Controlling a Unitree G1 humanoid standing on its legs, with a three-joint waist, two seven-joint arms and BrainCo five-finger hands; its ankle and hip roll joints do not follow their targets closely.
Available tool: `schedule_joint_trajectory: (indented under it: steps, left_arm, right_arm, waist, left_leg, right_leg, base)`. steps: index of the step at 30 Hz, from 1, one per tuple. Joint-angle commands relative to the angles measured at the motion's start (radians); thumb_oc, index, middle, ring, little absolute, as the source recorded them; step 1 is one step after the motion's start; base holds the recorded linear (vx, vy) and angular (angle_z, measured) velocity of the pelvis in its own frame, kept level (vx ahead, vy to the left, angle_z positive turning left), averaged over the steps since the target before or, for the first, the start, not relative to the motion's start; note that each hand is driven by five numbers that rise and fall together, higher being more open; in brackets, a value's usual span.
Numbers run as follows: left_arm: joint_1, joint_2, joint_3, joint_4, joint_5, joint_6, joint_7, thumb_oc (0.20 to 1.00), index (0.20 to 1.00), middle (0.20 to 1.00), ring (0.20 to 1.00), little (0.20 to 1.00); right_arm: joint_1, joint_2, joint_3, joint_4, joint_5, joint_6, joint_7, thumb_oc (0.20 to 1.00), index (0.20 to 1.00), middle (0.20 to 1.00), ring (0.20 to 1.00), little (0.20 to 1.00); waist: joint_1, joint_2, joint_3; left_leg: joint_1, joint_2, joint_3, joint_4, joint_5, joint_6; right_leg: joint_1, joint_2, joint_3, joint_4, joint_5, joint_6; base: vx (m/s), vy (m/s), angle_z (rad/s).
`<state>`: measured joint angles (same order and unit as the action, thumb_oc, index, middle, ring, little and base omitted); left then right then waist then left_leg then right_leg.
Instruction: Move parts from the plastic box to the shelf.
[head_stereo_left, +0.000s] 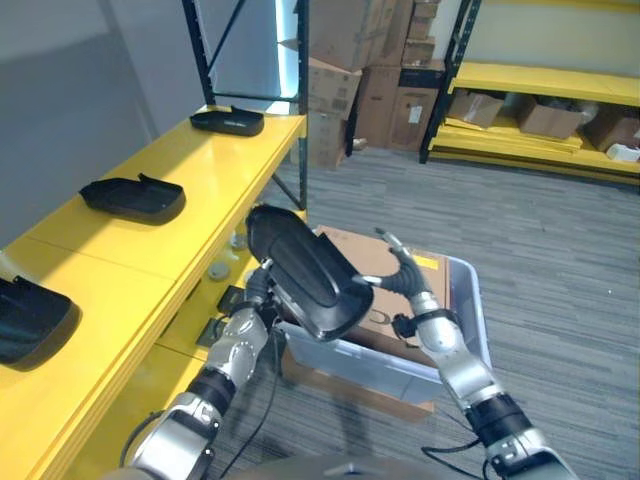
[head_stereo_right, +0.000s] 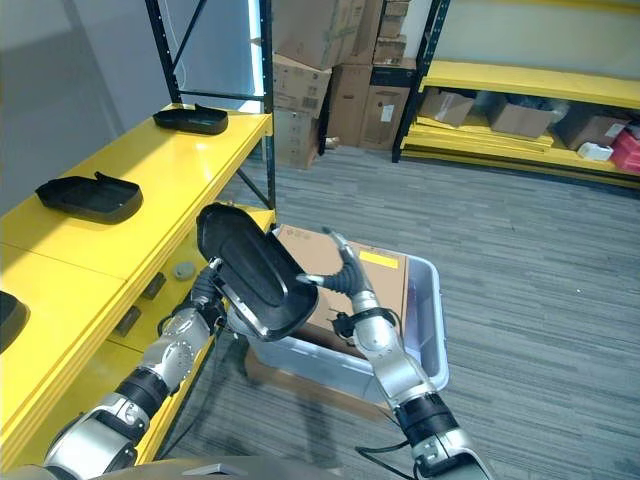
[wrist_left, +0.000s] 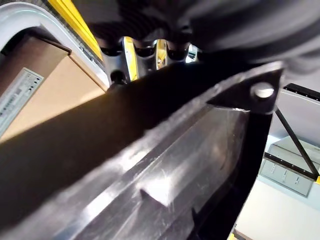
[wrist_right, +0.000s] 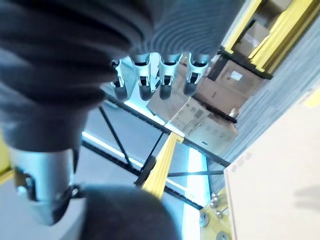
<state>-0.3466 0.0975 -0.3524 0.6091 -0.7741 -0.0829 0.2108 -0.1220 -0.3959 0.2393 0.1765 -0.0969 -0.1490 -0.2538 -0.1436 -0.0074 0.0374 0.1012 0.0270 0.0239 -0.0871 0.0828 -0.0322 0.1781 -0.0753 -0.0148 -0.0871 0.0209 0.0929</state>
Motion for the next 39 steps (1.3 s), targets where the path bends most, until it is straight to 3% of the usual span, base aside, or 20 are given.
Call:
schedule_joint_trajectory:
  steps: [1, 9, 10, 16, 17, 22, 24, 27, 28, 29, 32, 34, 35, 36, 37, 39]
  left_arm:
    - [-0.094, -0.011, 0.027, -0.013, 0.062, -0.093, -0.005, 0.200, 0.200, 0.200, 0.200, 0.200]
    - [-0.075, 0.078, 0.049, -0.090, 0.374, -0.092, 0.054, 0.200, 0.200, 0.200, 0.200, 0.200]
    - [-0.077, 0.113, 0.066, -0.139, 0.495, -0.116, 0.101, 0.200, 0.200, 0.200, 0.200, 0.200]
    - [-0.036, 0.177, 0.096, -0.331, 0.653, -0.161, 0.130, 0.200, 0.200, 0.200, 0.200, 0.200]
    - [0.001, 0.208, 0.110, -0.427, 0.719, -0.180, 0.131, 0.200, 0.200, 0.200, 0.200, 0.200]
    - [0.061, 0.232, 0.137, -0.570, 0.755, -0.210, 0.136, 0.200, 0.200, 0.200, 0.200, 0.200]
    - [0.095, 0.247, 0.140, -0.657, 0.760, -0.242, 0.125, 0.200, 0.200, 0.200, 0.200, 0.200]
    - [0.105, 0.251, 0.137, -0.706, 0.757, -0.255, 0.124, 0.200, 0.200, 0.200, 0.200, 0.200]
    - [0.098, 0.265, 0.130, -0.744, 0.763, -0.254, 0.119, 0.200, 0.200, 0.200, 0.200, 0.200]
    - [0.098, 0.265, 0.130, -0.746, 0.762, -0.253, 0.119, 0.200, 0.200, 0.200, 0.200, 0.200]
    - [0.109, 0.282, 0.126, -0.786, 0.787, -0.245, 0.106, 0.200, 0.200, 0.200, 0.200, 0.200]
    - [0.110, 0.294, 0.143, -0.803, 0.793, -0.243, 0.101, 0.200, 0.200, 0.200, 0.200, 0.200]
    - [0.110, 0.294, 0.142, -0.805, 0.793, -0.242, 0.101, 0.200, 0.200, 0.200, 0.200, 0.200]
    - [0.111, 0.294, 0.151, -0.818, 0.793, -0.243, 0.097, 0.200, 0.200, 0.200, 0.200, 0.200]
    - [0.110, 0.297, 0.152, -0.820, 0.787, -0.246, 0.088, 0.200, 0.200, 0.200, 0.200, 0.200]
    - [0.114, 0.315, 0.147, -0.815, 0.812, -0.241, 0.070, 0.200, 0.200, 0.200, 0.200, 0.200]
  right_arm:
    - [-0.023, 0.010, -0.057, 0.012, 0.070, -0.050, -0.061, 1.000, 1.000, 1.000, 1.000, 1.000]
    - [0.136, 0.049, -0.166, 0.159, 0.164, -0.071, -0.091, 1.000, 1.000, 1.000, 1.000, 1.000]
    - [0.199, 0.066, -0.154, 0.291, 0.200, -0.074, -0.070, 1.000, 1.000, 1.000, 1.000, 1.000]
    - [0.234, 0.101, -0.104, 0.590, 0.230, -0.050, -0.013, 1.000, 1.000, 1.000, 1.000, 1.000]
    - [0.220, 0.128, -0.072, 0.735, 0.248, -0.033, 0.026, 1.000, 1.000, 1.000, 1.000, 1.000]
    - [0.162, 0.171, -0.017, 0.907, 0.264, -0.011, 0.082, 1.000, 1.000, 1.000, 1.000, 1.000]
    - [0.086, 0.165, 0.081, 0.998, 0.109, 0.020, 0.095, 1.000, 1.000, 1.000, 1.000, 1.000]
    - [0.049, 0.153, 0.138, 1.033, -0.004, 0.041, 0.093, 1.000, 1.000, 1.000, 1.000, 1.000]
    - [0.033, 0.144, 0.139, 1.088, -0.049, 0.066, 0.099, 1.000, 1.000, 1.000, 1.000, 1.000]
    - [0.032, 0.145, 0.139, 1.089, -0.050, 0.065, 0.099, 1.000, 1.000, 1.000, 1.000, 1.000]
    - [0.026, 0.133, 0.082, 1.157, -0.044, 0.092, 0.081, 1.000, 1.000, 1.000, 1.000, 1.000]
    - [0.033, 0.133, 0.000, 1.178, 0.038, 0.106, 0.077, 1.000, 1.000, 1.000, 1.000, 1.000]
    - [0.033, 0.134, 0.000, 1.178, 0.038, 0.106, 0.077, 1.000, 1.000, 1.000, 1.000, 1.000]
    - [0.041, 0.136, -0.026, 1.177, 0.069, 0.105, 0.080, 1.000, 1.000, 1.000, 1.000, 1.000]
    - [0.047, 0.134, -0.040, 1.182, 0.080, 0.105, 0.080, 1.000, 1.000, 1.000, 1.000, 1.000]
    - [0.069, 0.137, -0.058, 1.195, 0.077, 0.114, 0.087, 1.000, 1.000, 1.000, 1.000, 1.000]
  waist:
    - [0.022, 0.000, -0.018]
    - [0.001, 0.012, -0.011]
    - [-0.006, 0.016, 0.003]
    - [0.001, 0.025, 0.028]
    - [0.016, 0.033, 0.042]
    - [0.049, 0.046, 0.079]
    - [0.098, 0.054, 0.125]
    - [0.127, 0.056, 0.146]
    - [0.143, 0.049, 0.160]
    - [0.140, 0.049, 0.157]
    - [0.140, 0.043, 0.138]
    - [0.130, 0.018, 0.114]
    - [0.130, 0.019, 0.115]
    - [0.126, 0.008, 0.105]
    - [0.129, 0.006, 0.094]
    - [0.129, 0.004, 0.058]
  left_leg:
    - [0.045, 0.065, 0.029, 0.041, -0.087, -0.039]
    - [0.040, 0.064, 0.042, 0.043, -0.083, -0.038]
    - [0.045, 0.065, 0.043, 0.042, -0.087, -0.041]
    - [0.029, 0.066, 0.032, 0.049, -0.081, -0.047]
    - [0.016, 0.070, 0.019, 0.053, -0.074, -0.054]
    - [-0.036, 0.074, -0.019, 0.076, -0.054, -0.067]
    - [-0.099, 0.073, -0.066, 0.106, -0.019, -0.091]
    - [-0.158, 0.058, -0.119, 0.119, 0.016, -0.108]
    - [-0.204, 0.042, -0.100, 0.142, 0.024, -0.099]
    - [-0.209, 0.041, -0.103, 0.142, 0.027, -0.099]
    - [-0.209, 0.048, 0.016, 0.185, -0.008, -0.067]
    - [-0.158, 0.058, 0.179, 0.277, -0.112, -0.038]
    - [-0.160, 0.059, 0.178, 0.285, -0.117, -0.038]
    - [-0.142, 0.064, 0.228, 0.321, -0.148, -0.033]
    - [-0.122, 0.064, 0.226, 0.322, -0.193, -0.043]
    - [-0.070, 0.052, 0.215, 0.185, -0.185, -0.042]
  right_leg:
    - [-0.034, -0.001, -0.009, 0.071, -0.057, 0.022]
    - [-0.056, 0.004, 0.004, 0.088, -0.057, 0.020]
    - [-0.062, 0.004, 0.008, 0.101, -0.064, 0.020]
    - [-0.077, 0.005, 0.005, 0.113, -0.068, 0.017]
    - [-0.078, 0.008, -0.003, 0.108, -0.068, 0.012]
    - [-0.090, 0.012, -0.023, 0.093, -0.059, 0.000]
    - [-0.102, 0.013, -0.068, 0.076, -0.051, -0.009]
    - [-0.107, 0.004, -0.123, 0.063, -0.050, -0.010]
    - [-0.110, -0.010, -0.186, 0.070, -0.050, -0.013]
    - [-0.114, -0.011, -0.189, 0.070, -0.047, -0.013]
    - [-0.113, -0.028, -0.278, 0.076, -0.052, -0.013]
    - [-0.098, -0.050, -0.363, 0.084, -0.062, -0.027]
    - [-0.097, -0.049, -0.364, 0.084, -0.063, -0.027]
    - [-0.096, -0.055, -0.402, 0.089, -0.066, -0.032]
    - [-0.086, -0.052, -0.418, 0.090, -0.085, -0.025]
    - [-0.066, -0.055, -0.481, 0.093, -0.072, -0.007]
  base:
    - [0.00, -0.007, -0.05]
    - [-0.01, -0.006, -0.04]
    - [-0.04, -0.013, -0.06]
    - [-0.03, -0.048, -0.01]
    - [-0.04, -0.096, 0.07]
    - [-0.08, -0.099, 0.12]
    - [-0.15, -0.115, 0.37]
    - [-0.15, -0.102, 0.60]
    - [-0.13, -0.086, 1.00]
    - [-0.13, -0.100, 1.28]
    - [-0.06, -0.061, 1.29]
    - [-0.06, -0.041, 1.34]
    - [-0.04, -0.018, 1.38]
    - [0.03, 0.006, 1.50]
    - [0.04, 0.033, 1.38]
    - [0.08, 0.088, 1.40]
